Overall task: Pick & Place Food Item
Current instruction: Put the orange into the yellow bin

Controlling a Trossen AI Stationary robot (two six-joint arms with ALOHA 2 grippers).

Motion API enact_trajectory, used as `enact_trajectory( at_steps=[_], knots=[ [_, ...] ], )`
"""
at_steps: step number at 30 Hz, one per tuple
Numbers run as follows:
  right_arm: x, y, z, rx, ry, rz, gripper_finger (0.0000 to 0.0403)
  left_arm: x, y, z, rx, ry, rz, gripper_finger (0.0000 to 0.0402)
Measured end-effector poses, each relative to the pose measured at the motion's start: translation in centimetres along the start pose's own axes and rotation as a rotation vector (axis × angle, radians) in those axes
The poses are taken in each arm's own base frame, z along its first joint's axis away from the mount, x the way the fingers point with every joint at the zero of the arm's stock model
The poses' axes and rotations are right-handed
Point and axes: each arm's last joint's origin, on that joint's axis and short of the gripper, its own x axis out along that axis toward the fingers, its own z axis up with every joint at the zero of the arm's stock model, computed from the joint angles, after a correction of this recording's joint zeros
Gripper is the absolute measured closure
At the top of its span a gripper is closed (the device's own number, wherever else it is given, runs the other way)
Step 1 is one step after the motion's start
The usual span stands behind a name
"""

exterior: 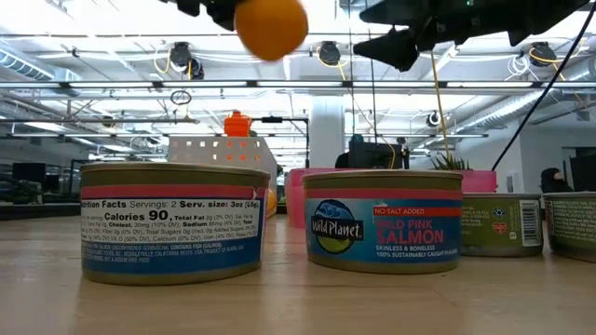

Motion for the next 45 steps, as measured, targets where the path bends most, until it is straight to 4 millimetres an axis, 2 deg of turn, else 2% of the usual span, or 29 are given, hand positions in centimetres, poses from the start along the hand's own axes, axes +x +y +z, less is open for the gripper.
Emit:
enact_trajectory(
  at_steps=[9,14,19,24,28,30,45],
  knots=[
    [0.0,-0.1,-0.2,-0.044,0.020,-0.020,0.0051,-2.1,4.4,-1.5,-0.065,-0.511,0.005,0.0186],
    [0.0,0.0,0.0,-0.131,0.002,-0.018,0.0051,-3.7,6.0,-2.7,-0.133,-0.674,0.000,0.0187],
    [1.5,1.1,-0.8,-0.314,-0.030,0.021,0.0051,-3.6,6.2,-3.2,-0.171,-0.652,0.002,0.0189],
    [4.0,2.4,-1.9,-0.506,-0.184,0.027,0.0051,-3.6,6.2,-3.2,-0.166,-0.653,0.003,0.0190],
    [4.9,3.1,-1.9,-0.682,-0.344,-0.105,0.0051,-3.6,6.2,-3.2,-0.165,-0.652,0.012,0.0190],
    [5.5,3.2,-2.0,-0.739,-0.363,-0.159,0.0051,-3.6,6.2,-3.2,-0.168,-0.651,0.019,0.0190],
    [10.9,4.4,0.0,-0.922,-0.394,-0.226,0.0050,-3.6,6.2,-3.3,-0.181,-0.637,0.020,0.0191]
  ],
)
